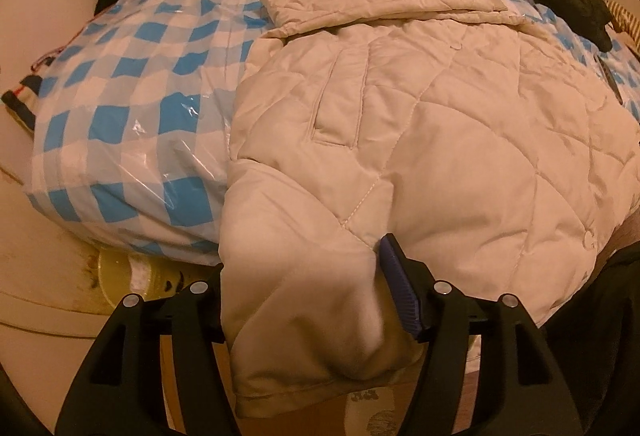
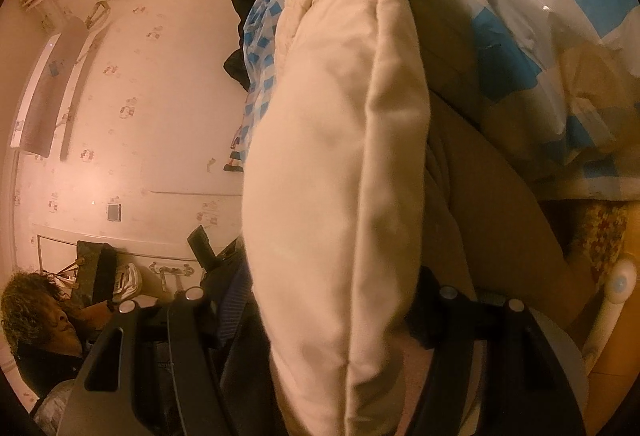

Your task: Fold large clothes

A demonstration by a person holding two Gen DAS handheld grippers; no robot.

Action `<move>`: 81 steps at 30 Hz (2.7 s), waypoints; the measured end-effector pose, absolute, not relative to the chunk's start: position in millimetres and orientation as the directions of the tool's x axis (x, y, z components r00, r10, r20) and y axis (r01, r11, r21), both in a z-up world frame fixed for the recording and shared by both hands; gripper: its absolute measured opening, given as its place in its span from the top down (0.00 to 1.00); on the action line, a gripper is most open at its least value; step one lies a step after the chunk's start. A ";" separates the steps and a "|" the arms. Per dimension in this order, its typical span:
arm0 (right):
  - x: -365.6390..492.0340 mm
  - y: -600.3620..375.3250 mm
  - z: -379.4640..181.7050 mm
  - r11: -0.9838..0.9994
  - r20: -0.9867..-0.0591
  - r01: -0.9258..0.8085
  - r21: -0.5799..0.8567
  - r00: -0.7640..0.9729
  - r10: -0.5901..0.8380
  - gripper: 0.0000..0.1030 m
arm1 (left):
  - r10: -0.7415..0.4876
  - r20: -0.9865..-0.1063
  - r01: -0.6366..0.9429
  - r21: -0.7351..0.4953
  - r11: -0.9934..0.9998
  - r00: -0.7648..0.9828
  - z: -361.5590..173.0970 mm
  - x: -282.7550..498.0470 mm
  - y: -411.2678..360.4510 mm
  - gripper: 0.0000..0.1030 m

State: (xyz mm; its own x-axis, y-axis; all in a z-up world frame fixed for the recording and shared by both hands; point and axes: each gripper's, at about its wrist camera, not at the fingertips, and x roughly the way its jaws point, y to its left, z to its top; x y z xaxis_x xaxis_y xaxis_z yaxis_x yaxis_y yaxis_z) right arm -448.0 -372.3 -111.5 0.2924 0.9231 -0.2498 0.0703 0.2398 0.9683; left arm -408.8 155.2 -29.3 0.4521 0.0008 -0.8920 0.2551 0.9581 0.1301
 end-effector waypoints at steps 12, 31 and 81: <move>-444.5 -369.3 -104.8 0.261 -0.268 0.063 0.963 0.283 0.921 0.38 | 0.024 -0.880 0.263 0.168 0.950 0.474 -27.9 -412.0 153.3 0.40; -449.7 -379.3 -97.6 0.253 -0.246 0.024 0.967 0.327 0.912 0.37 | -0.065 -0.895 0.239 0.047 0.970 0.440 -32.1 -406.8 171.2 0.36; -415.3 -379.9 -89.0 0.433 -0.405 -0.036 0.901 0.295 0.866 0.26 | -0.165 -0.919 0.092 -0.141 0.986 0.357 -50.1 -387.2 194.4 0.24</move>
State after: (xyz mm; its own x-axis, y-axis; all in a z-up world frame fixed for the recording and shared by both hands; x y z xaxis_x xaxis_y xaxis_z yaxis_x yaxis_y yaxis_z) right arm -415.3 -379.9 -89.0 0.2945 0.8658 -0.4045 -0.0361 0.4331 0.9006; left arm -387.2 194.4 -50.1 0.3569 -0.1649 -0.9195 0.0923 0.9857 -0.1409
